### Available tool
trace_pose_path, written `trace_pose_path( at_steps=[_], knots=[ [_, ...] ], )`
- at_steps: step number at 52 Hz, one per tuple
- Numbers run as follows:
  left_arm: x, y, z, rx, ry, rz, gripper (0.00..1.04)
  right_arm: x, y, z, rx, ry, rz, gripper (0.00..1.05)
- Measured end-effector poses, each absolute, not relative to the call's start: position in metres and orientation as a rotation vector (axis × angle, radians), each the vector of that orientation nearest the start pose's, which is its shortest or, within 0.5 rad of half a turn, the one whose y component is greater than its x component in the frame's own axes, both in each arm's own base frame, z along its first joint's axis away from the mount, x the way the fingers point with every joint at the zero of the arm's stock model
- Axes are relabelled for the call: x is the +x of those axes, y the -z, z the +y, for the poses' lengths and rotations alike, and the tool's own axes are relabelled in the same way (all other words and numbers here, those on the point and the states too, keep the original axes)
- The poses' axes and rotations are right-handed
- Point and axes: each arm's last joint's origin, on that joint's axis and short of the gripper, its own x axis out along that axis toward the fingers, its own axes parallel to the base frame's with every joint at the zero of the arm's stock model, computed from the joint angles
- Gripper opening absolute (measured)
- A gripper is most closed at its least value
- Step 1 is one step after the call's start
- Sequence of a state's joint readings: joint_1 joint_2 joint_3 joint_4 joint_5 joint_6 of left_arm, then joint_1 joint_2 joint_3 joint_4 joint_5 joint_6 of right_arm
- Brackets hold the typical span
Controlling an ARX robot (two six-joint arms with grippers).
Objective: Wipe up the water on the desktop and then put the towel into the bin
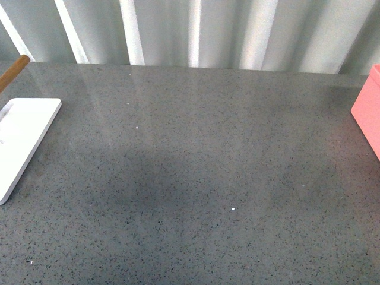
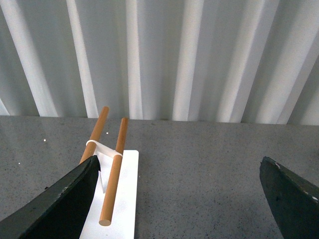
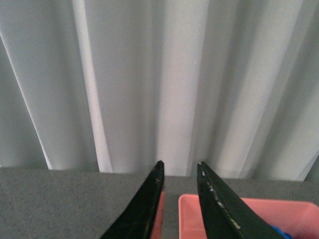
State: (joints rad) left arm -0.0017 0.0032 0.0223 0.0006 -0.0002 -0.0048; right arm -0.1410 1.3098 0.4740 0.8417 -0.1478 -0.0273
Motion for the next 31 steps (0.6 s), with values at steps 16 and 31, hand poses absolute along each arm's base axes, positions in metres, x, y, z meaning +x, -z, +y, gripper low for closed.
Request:
trace_pose_path(
  at_steps=[16,31],
  knots=[
    [0.096,-0.171,0.0,-0.005,0.002,-0.02,0.98,0.211,-0.194,-0.017,-0.02,-0.008,0.01,0.03],
    [0.096,-0.171,0.0,-0.005,0.002,-0.02,0.98,0.18,-0.182,-0.003,-0.021,0.004,0.012,0.03]
  ],
)
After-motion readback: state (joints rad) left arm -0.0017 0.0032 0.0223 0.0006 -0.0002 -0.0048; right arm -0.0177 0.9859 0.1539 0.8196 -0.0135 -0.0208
